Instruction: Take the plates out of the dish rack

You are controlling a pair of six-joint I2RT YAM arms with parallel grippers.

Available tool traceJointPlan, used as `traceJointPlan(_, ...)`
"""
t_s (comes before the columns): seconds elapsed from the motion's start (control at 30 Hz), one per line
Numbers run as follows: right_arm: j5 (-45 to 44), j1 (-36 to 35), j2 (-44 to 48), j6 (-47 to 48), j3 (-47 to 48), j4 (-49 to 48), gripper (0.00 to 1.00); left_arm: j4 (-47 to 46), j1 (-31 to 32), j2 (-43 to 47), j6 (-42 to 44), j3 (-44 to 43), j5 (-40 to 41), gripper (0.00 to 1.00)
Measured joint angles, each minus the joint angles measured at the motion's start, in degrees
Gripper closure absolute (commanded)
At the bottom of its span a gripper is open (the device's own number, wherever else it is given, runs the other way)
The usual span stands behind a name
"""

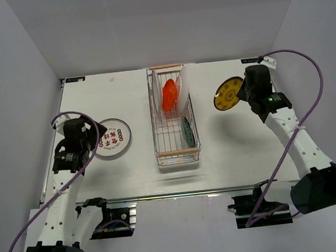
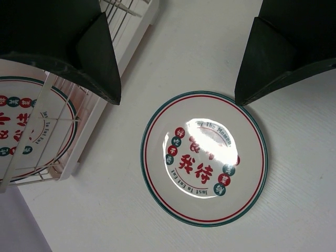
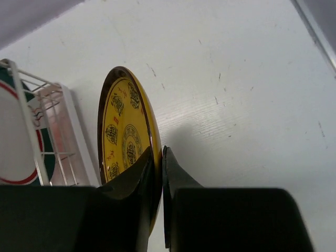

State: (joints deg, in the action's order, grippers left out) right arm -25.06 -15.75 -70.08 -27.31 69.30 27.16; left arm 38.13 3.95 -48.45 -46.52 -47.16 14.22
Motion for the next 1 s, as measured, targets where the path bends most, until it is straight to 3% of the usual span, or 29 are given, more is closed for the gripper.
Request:
traceJointPlan(0.3, 15.28, 14.51, -6.01, -3.76, -17.66, -13.62, 1.00, -2.08, 0.00, -1.64, 2.14, 0.02, -3.43, 0.02)
traceJointPlan(0.67, 30.16, 21.03, -14.14, -7.69, -30.88, -36.70, 0.99, -6.67, 0.00, -1.57, 4.61, 1.77, -9.07, 0.02)
traceJointPlan(0.77, 32.81, 22.29, -16.28, -9.81, -31.71, -39.85, 0.86, -6.88, 0.00, -1.33, 4.81, 1.79, -9.42, 0.02)
traceJointPlan(0.83, 33.90, 22.97, -17.33, -10.54, -31.71, -40.96, 0.69, -6.91, 0.00, -1.05, 4.94, 1.79, -9.42, 0.02)
traceJointPlan(1.0, 33.79, 24.06, -18.32, -11.41, -31.69, -39.63, 0.52, -6.91, 0.00, -0.39, 4.96, 1.79, -9.40, 0.02)
